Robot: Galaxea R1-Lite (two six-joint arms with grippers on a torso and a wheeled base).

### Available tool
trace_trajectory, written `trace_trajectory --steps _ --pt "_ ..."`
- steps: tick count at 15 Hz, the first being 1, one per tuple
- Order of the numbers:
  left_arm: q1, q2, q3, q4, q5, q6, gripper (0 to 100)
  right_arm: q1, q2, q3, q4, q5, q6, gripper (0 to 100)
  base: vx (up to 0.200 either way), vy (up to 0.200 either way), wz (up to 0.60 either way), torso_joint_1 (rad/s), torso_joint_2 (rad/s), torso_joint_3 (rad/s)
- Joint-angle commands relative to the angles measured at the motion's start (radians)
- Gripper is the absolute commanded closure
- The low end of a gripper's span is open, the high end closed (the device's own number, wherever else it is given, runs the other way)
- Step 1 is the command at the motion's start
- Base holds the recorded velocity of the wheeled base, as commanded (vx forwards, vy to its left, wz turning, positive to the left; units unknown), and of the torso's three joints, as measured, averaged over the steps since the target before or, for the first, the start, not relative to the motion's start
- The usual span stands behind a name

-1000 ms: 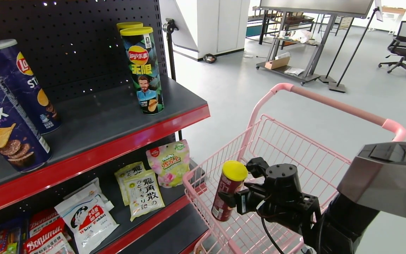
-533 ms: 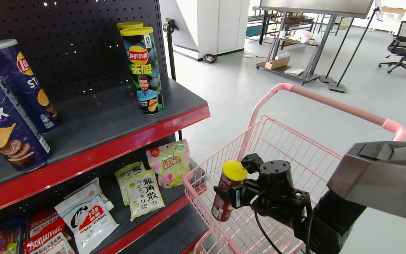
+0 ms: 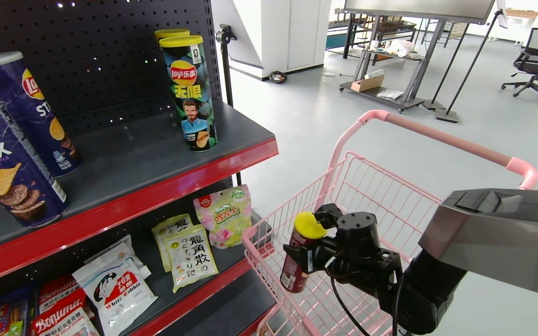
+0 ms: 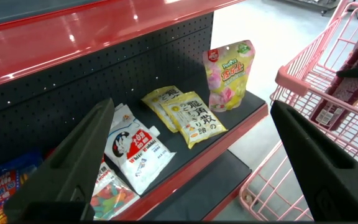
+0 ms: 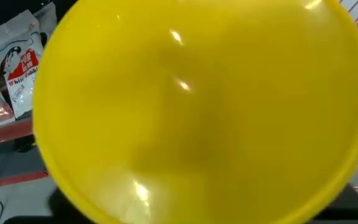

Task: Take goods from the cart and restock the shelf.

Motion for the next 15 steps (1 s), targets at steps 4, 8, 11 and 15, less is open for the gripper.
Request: trace_trajectory --steps 4,8,11,15 --pt "0.0 0.001 0.0 0.0 0.001 0.0 0 0.003 0.009 -0.009 -0.001 0.001 0.002 100 0.0 0.0 0.0 0.0 0.0 0.0" --pt "0.0 0.0 0.0 -0.002 -0.001 0.0 0 0.014 -0.175 0.032 0.073 -0.051 -0.043 100 0.0 0.0 0.0 0.0 0.0 0.0" --pt "0.0 0.001 0.0 0.0 -0.001 0.0 0 0.028 -0.46 0.048 0.265 -0.086 -0.084 100 0.0 0.0 0.0 0.0 0.0 0.0" --pt "0.0 0.001 0.0 0.0 -0.001 0.0 0 0.022 -0.707 0.051 0.43 -0.145 -0.179 100 0.0 0.0 0.0 0.0 0.0 0.0"
